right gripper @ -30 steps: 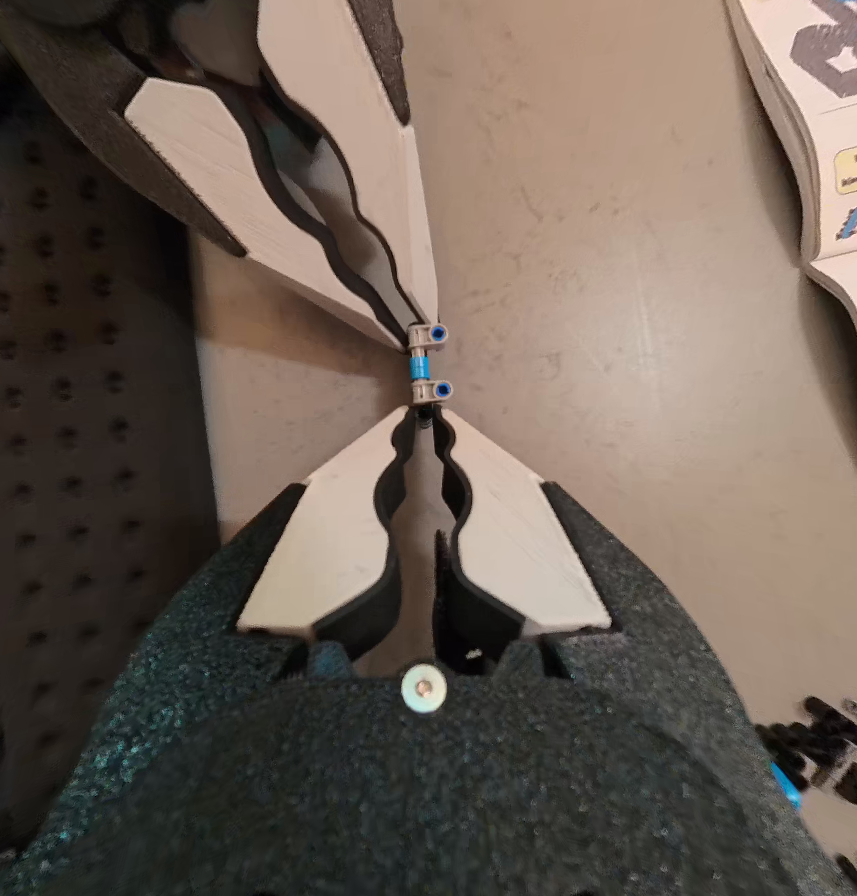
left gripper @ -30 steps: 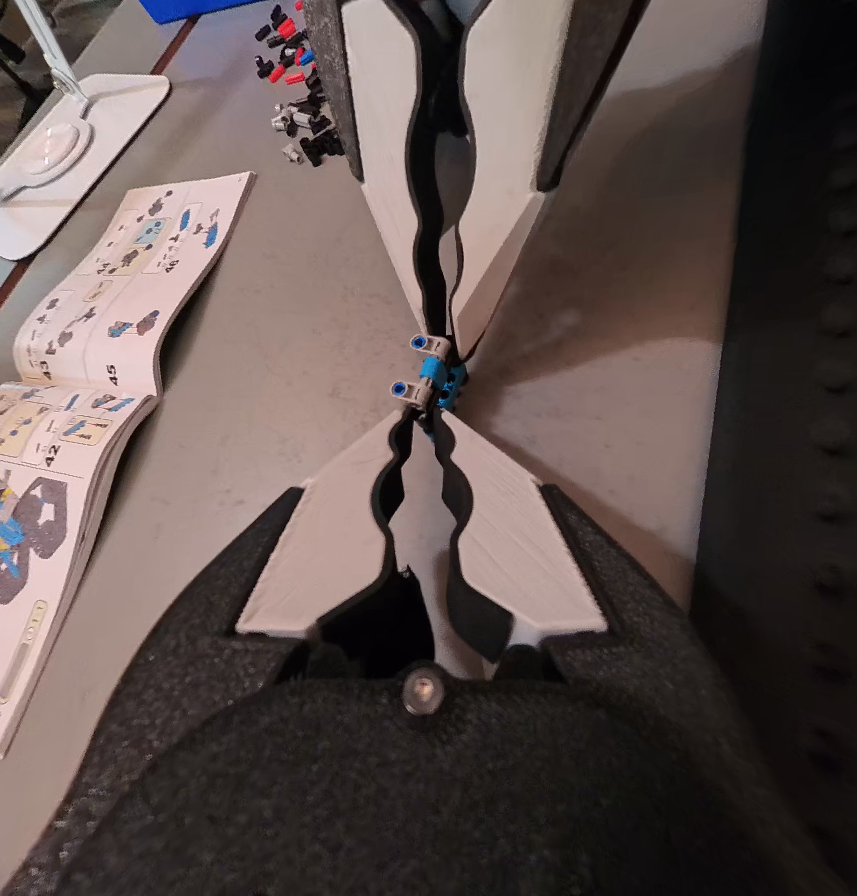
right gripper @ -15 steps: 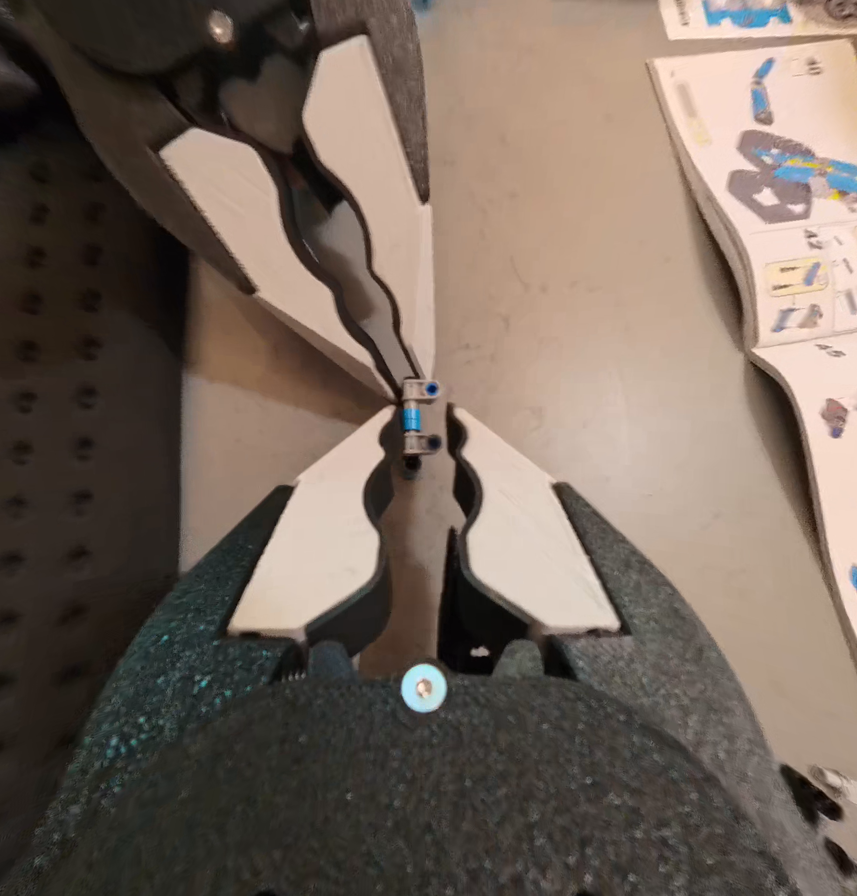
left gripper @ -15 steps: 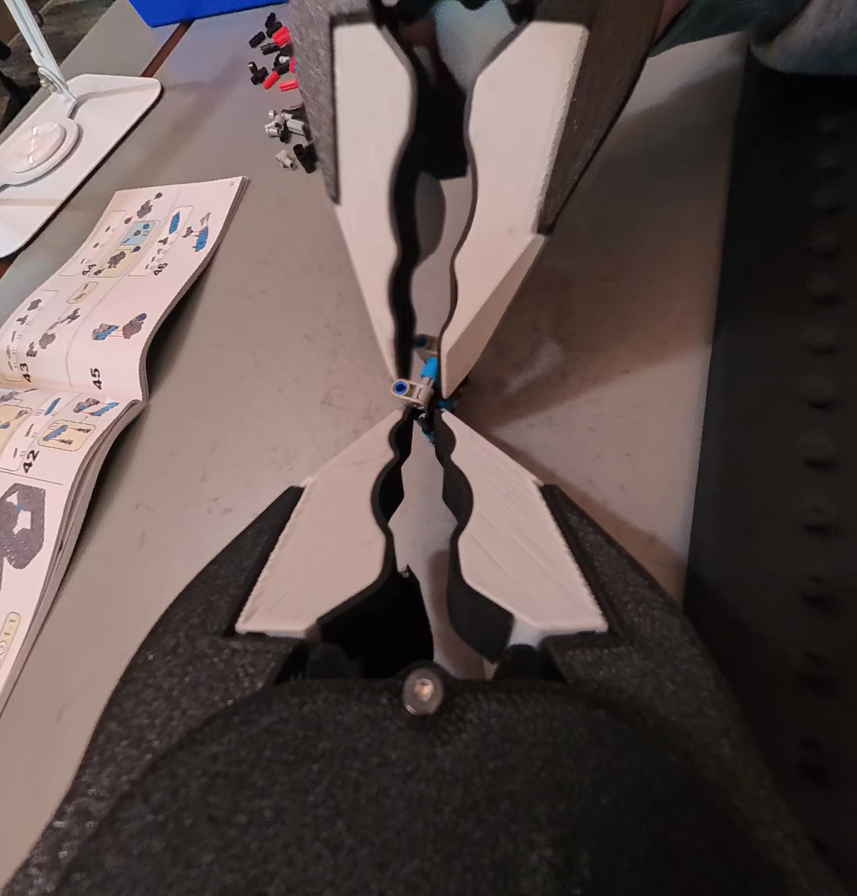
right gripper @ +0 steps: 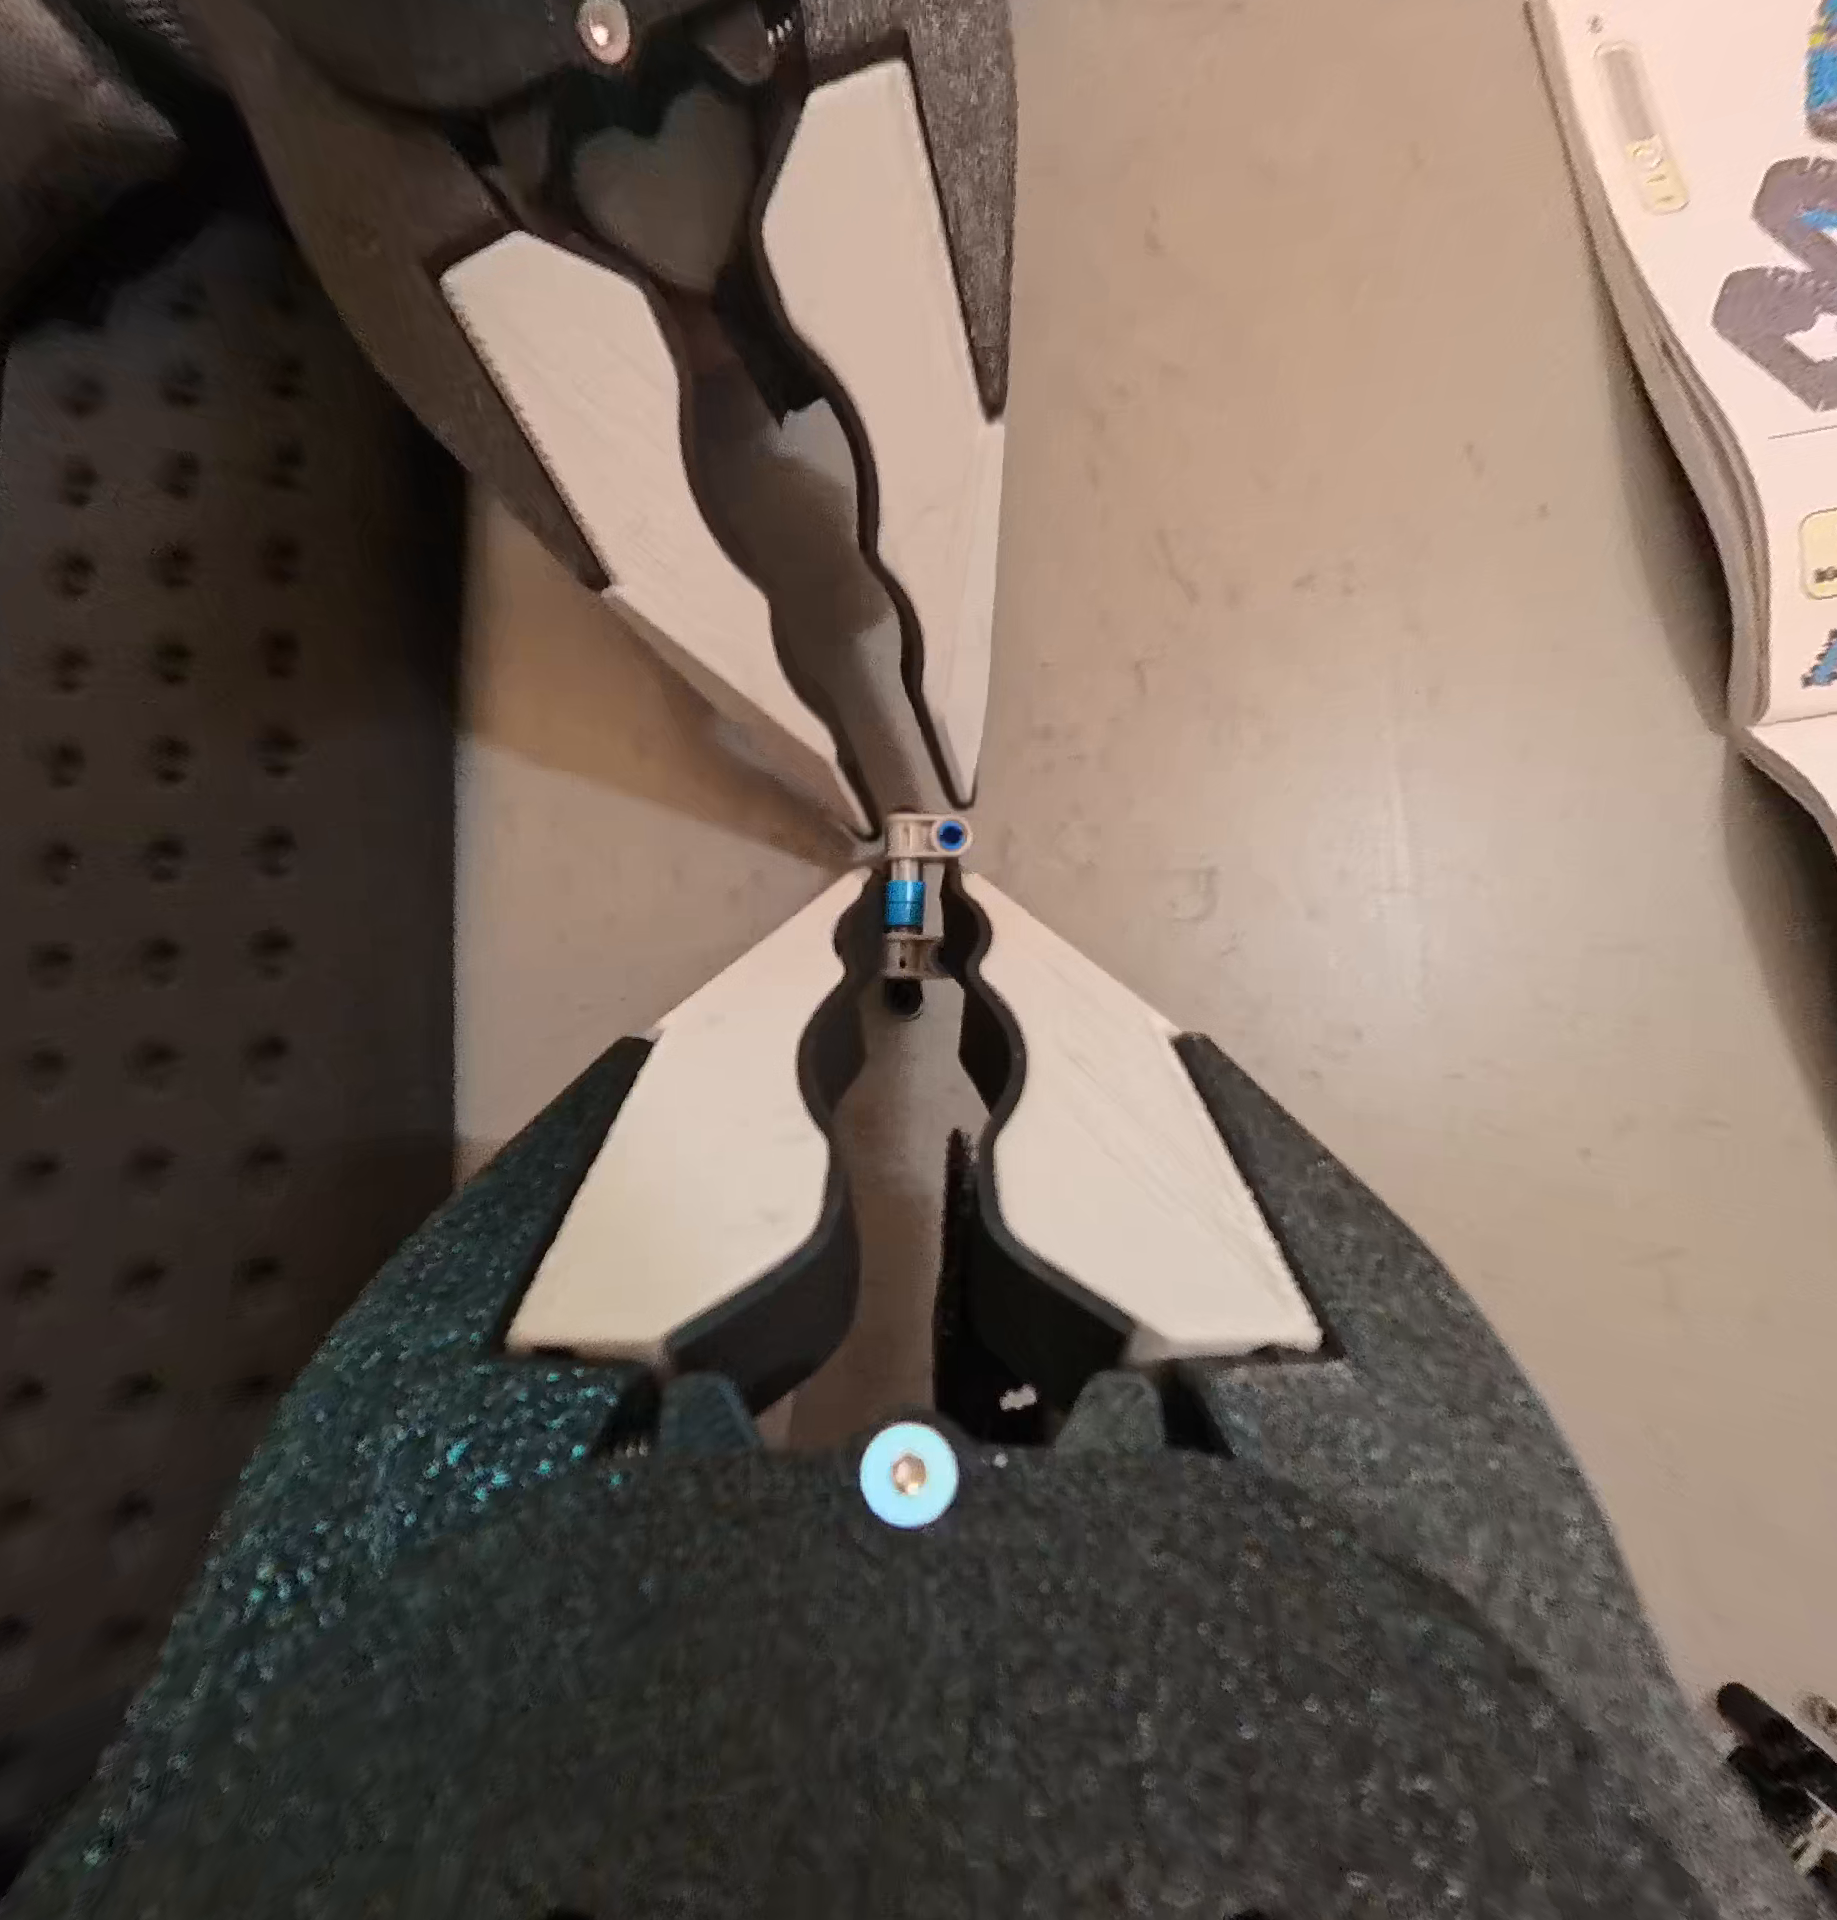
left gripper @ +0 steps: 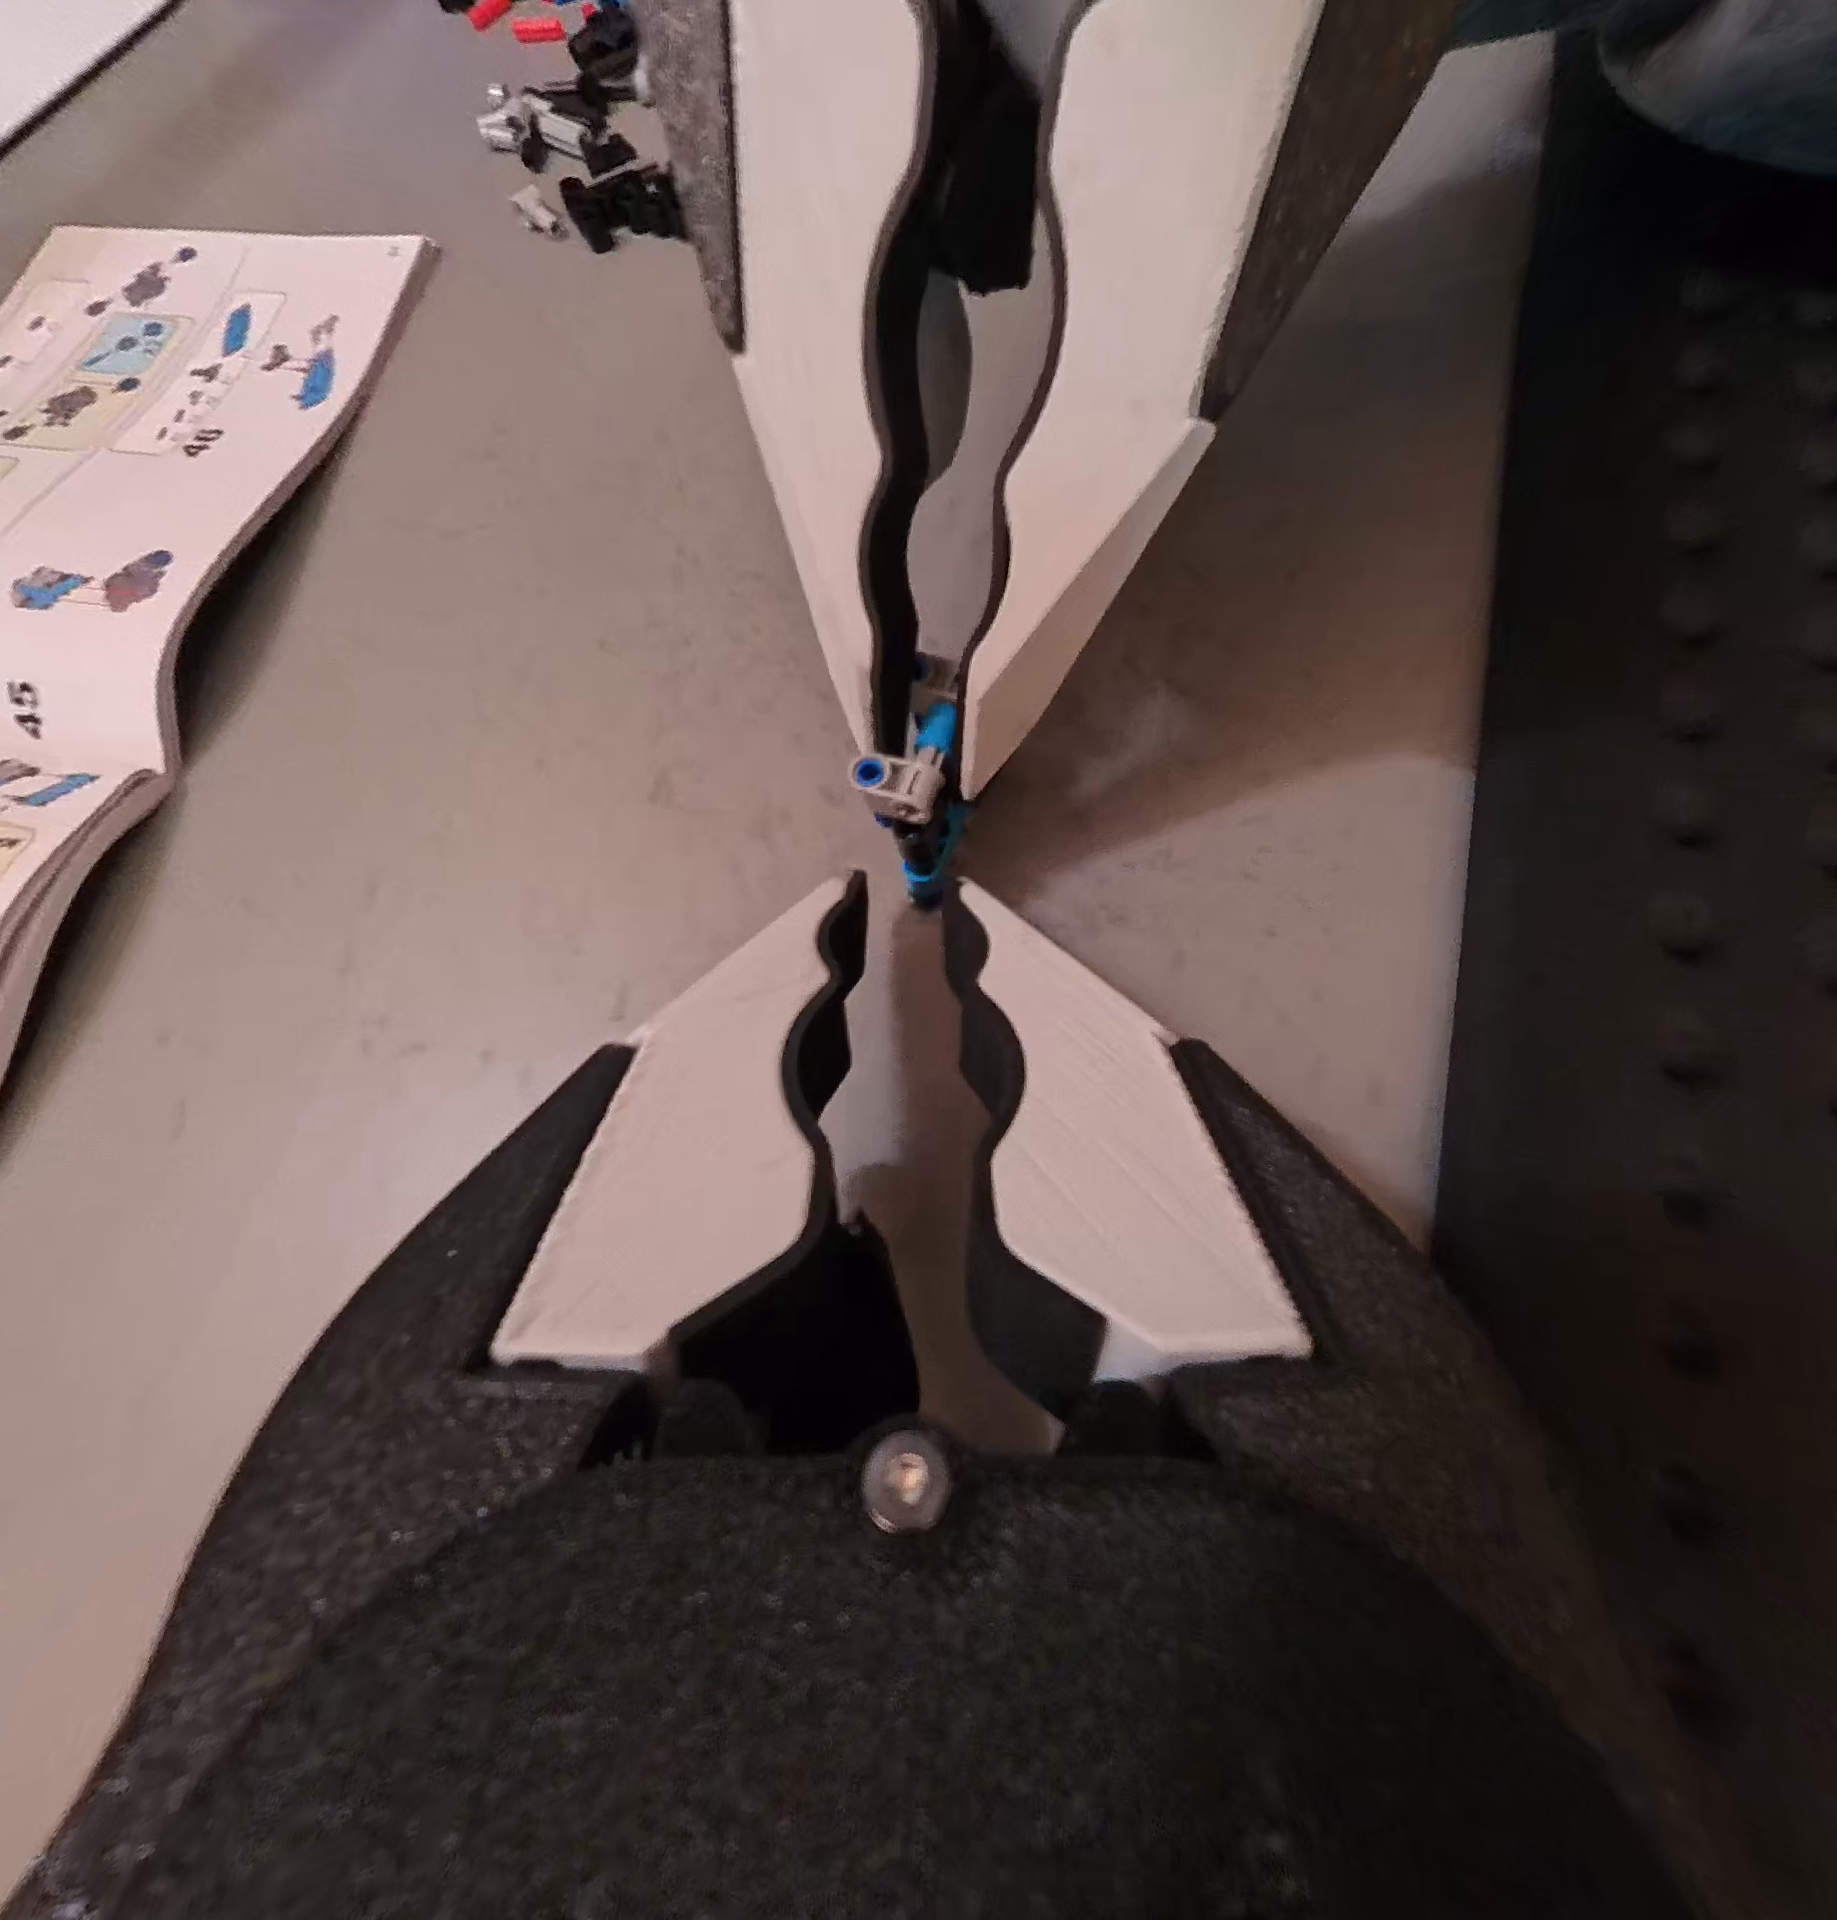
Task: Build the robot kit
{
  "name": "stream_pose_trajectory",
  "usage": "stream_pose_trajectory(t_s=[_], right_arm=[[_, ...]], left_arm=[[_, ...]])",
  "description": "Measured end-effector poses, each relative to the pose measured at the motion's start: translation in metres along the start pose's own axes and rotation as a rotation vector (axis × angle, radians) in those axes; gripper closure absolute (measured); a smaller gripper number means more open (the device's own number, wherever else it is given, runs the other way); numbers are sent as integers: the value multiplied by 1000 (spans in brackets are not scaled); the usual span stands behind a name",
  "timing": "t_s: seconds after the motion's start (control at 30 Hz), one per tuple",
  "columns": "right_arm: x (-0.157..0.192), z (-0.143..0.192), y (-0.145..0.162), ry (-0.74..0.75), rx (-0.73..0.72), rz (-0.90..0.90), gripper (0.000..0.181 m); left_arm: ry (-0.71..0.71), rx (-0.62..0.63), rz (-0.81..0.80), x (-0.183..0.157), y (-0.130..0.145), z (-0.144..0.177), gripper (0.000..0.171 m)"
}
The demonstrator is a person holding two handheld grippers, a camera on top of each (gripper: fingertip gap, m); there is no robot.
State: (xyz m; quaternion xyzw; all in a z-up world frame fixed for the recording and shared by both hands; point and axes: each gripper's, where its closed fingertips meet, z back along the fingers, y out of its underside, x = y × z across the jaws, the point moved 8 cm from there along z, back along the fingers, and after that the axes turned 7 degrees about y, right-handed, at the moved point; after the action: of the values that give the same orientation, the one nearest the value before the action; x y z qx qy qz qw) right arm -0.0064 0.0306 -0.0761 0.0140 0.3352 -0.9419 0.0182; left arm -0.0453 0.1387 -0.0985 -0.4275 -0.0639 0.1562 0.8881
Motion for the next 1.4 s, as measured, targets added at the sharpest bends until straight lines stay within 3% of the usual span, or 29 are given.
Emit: stream_pose_trajectory(t_s=[0.17,0.2,0.27,0.4,0.6,0.83,1.0,1.17,1.3,1.4], right_arm=[[2,-3,0,-74,57,-39,175],[0,-8,8,-3,165,10,171],[2,-11,3,2,133,20,175],[2,-7,4,9,96,25,175],[-14,26,15,14,-94,-90,174],[-6,25,51,-47,-45,-127,174],[14,22,49,107,-28,125,173],[42,19,46,195,-24,264,152],[40,45,51,163,-129,134,156],[29,42,53,197,-127,67,152]], left_arm=[[29,18,1,-1,0,-4,159],[23,32,-4,-2,1,-6,161],[6,58,-20,-2,2,-9,171],[3,51,-22,-2,1,-8,171],[2,8,23,3,-2,-3,152],[123,3,108,16,-14,-11,143],[166,32,140,9,-10,-18,143],[111,45,135,2,-8,-12,141],[75,25,102,-7,-9,-1,141],[71,48,99,-7,-8,-4,141]])
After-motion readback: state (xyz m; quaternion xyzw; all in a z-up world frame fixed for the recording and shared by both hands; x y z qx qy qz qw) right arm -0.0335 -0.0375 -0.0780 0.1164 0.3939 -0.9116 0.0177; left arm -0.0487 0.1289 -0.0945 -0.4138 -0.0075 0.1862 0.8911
